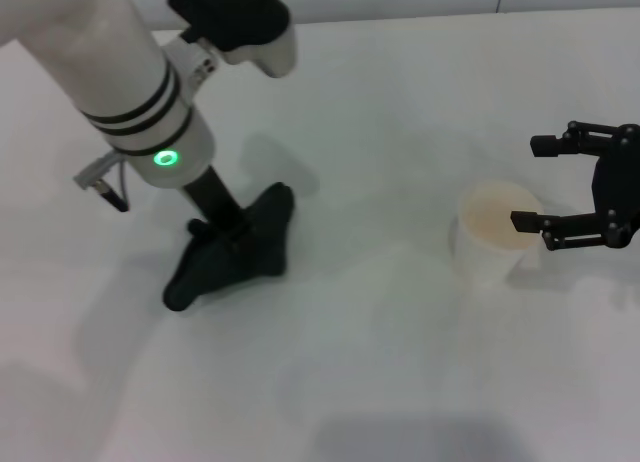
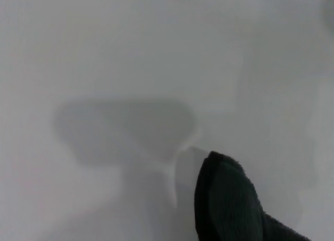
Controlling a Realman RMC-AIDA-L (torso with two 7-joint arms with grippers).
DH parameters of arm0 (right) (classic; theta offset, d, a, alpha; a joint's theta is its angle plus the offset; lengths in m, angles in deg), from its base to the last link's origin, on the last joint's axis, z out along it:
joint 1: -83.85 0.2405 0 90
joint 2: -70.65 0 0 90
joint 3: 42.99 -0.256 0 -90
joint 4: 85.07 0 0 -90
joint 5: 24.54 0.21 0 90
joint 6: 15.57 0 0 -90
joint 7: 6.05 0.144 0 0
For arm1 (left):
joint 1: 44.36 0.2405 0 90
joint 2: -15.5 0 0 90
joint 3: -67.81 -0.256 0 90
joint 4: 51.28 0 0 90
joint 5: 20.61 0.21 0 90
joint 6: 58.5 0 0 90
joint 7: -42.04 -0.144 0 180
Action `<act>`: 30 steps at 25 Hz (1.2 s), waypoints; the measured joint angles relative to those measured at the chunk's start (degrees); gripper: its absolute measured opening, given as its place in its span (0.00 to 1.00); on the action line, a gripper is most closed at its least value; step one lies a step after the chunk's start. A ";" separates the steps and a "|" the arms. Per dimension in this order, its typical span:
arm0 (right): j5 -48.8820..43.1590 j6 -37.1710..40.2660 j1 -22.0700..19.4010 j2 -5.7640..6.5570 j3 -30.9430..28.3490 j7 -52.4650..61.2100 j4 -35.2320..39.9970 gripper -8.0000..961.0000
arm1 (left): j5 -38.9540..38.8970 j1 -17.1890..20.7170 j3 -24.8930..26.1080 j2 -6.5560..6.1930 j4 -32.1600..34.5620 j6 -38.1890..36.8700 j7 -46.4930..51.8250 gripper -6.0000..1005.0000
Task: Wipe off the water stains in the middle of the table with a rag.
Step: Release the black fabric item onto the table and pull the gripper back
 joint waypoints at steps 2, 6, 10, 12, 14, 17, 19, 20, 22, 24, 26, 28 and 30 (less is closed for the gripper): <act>0.01 0.00 0.15 -0.04 0.15 -0.07 -0.02 0.89 | 1.98 0.04 1.79 0.06 -1.84 0.69 0.82 0.09; 0.03 0.00 0.27 -0.08 0.31 -0.07 -0.03 0.89 | 2.40 -0.07 2.33 0.12 -3.88 2.51 1.08 0.09; 0.05 0.03 0.17 -0.09 0.36 0.12 0.01 0.89 | 2.52 0.19 1.91 0.36 -3.49 3.45 0.80 0.09; 0.06 0.12 0.10 -0.09 0.28 0.16 0.01 0.89 | 2.59 0.20 1.53 0.37 -3.44 3.69 0.79 0.15; 0.06 0.22 0.08 -0.09 0.19 0.18 0.00 0.89 | 2.66 0.20 0.91 0.34 -3.43 3.95 0.88 0.21; 0.06 0.25 0.06 -0.09 0.13 0.19 -0.02 0.89 | 2.67 0.00 -0.43 0.33 -3.41 4.05 1.15 0.32; 0.06 0.26 0.06 -0.09 0.10 0.20 -0.03 0.89 | 2.68 -0.14 -0.87 0.32 -3.39 4.13 1.19 0.42; 0.06 0.26 0.06 -0.09 0.09 0.20 -0.04 0.89 | 2.67 -0.20 -0.91 0.31 -3.39 4.20 1.19 0.47; 0.06 0.26 0.06 -0.09 0.05 0.20 -0.05 0.89 | 2.47 -0.25 -0.92 0.31 -3.30 4.33 1.19 0.55; 0.06 0.26 0.06 -0.09 0.01 0.21 -0.07 0.89 | 2.16 -0.15 -0.92 0.33 -2.76 4.45 1.20 0.61; 0.06 0.26 0.04 -0.09 -0.02 0.25 -0.08 0.89 | 1.18 0.14 -0.77 0.33 -1.72 4.43 1.10 0.67; 0.06 0.27 -0.05 -0.09 -0.02 0.30 -0.08 0.89 | -2.87 1.06 -0.22 0.19 0.99 4.17 0.03 0.73; 0.06 0.30 -0.17 -0.08 -0.03 0.37 -0.07 0.89 | -8.62 2.97 1.75 -0.01 5.00 3.42 -2.58 0.78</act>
